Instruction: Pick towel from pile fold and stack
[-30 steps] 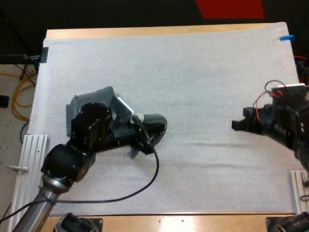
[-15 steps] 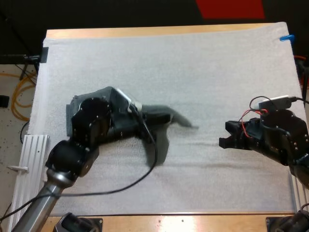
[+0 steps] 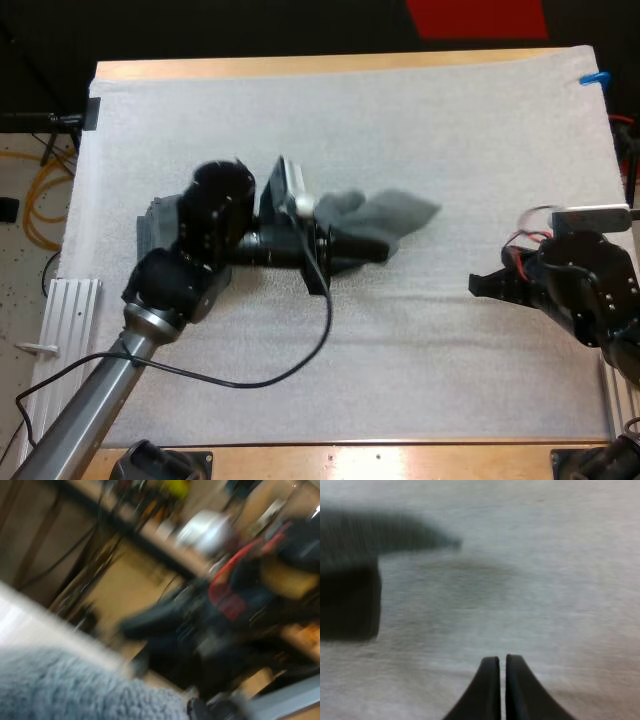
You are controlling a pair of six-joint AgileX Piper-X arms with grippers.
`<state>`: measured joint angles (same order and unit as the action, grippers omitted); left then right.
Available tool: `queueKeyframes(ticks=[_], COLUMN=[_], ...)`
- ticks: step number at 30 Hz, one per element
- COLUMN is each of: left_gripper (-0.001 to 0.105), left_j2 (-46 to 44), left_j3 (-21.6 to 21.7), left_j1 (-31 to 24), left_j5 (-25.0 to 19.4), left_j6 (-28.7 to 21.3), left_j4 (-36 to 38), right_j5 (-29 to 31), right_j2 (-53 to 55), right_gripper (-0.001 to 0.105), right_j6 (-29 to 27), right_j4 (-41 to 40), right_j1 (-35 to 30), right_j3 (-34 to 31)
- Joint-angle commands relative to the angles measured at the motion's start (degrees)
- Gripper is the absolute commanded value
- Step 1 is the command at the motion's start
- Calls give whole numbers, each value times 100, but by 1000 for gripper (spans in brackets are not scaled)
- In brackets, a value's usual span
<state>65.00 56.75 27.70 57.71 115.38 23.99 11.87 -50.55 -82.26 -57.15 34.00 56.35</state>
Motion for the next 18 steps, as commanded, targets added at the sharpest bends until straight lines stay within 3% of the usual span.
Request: queueKeyframes(ticks=[1,4,10,14,18], left_gripper=[0,0,0,0,0], left_j2=[-7,132,370,370,370], left_j3=[-286,-960,-2087,-2537,-2761], left_j1=[11,-98,-552,-658,-659], left_j5=[-603,-1387,-1616,-2298,-2493], left_j6=[-878,-1303,-1361,-1575,-1651], left_j4=[925,1425,1758,2245,2381], right_j5=[130,111,-340,-881,-1189], right_j2=[18,4,-219,-513,-896], right_gripper=[0,0,0,0,0], right_j6=[22,22,47,144,108], right_j4=[-122,-134,-133,348,1172], right_j1=[-1,-1,-1,-1,-1], right_j3=[-1,-2,-308,-731,-1020])
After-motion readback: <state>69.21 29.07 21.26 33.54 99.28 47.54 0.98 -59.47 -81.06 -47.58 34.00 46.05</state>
